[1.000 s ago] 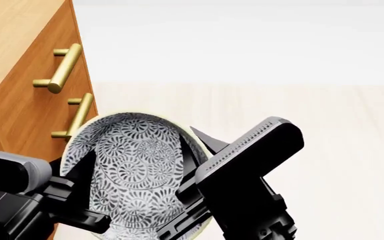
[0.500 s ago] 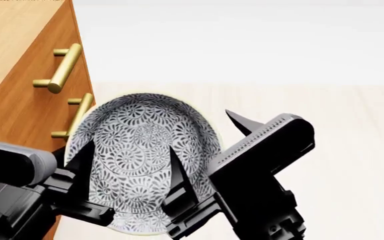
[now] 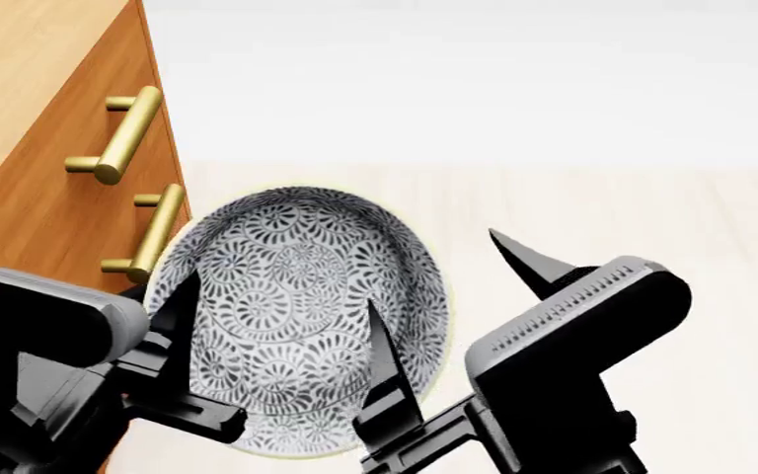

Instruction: Put the bowl on top of the cabinet.

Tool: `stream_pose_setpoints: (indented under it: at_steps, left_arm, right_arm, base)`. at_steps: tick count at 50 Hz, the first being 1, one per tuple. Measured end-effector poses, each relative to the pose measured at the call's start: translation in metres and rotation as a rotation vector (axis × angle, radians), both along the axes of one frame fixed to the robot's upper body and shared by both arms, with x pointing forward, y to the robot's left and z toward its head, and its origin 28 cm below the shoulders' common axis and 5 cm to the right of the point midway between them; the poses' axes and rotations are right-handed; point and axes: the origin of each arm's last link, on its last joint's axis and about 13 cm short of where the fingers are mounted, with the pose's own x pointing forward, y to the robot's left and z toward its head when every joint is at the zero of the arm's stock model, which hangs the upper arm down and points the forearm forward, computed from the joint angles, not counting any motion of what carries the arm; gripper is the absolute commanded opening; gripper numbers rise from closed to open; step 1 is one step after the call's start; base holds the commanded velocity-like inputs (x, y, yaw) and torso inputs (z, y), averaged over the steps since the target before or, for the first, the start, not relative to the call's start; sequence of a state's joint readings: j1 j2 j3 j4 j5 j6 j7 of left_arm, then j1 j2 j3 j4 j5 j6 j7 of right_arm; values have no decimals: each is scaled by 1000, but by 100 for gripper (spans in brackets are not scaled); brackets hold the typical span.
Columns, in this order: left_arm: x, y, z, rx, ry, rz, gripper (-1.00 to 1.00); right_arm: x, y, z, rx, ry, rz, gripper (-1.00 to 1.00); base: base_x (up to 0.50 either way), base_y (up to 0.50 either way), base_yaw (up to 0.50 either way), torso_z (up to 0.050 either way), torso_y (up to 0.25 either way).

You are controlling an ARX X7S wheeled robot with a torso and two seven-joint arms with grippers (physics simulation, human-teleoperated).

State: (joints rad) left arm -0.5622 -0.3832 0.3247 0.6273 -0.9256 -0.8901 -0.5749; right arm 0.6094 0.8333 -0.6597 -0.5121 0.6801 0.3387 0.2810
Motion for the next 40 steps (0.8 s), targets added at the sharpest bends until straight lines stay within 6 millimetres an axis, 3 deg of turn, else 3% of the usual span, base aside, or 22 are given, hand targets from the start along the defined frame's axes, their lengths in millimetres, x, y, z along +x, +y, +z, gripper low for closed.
stream_pose_setpoints:
  at_steps: [19, 40]
  left_arm:
    - [18, -22, 5, 104, 2, 23, -100]
    - [31, -38, 21, 255, -59, 76, -100]
  right_arm:
    - [-14, -30, -36, 157, -9, -29, 100]
    - [-43, -53, -90, 535, -71, 1, 100]
  base:
    - [0, 0, 0, 0, 1]
    - [0, 0, 0, 0, 0]
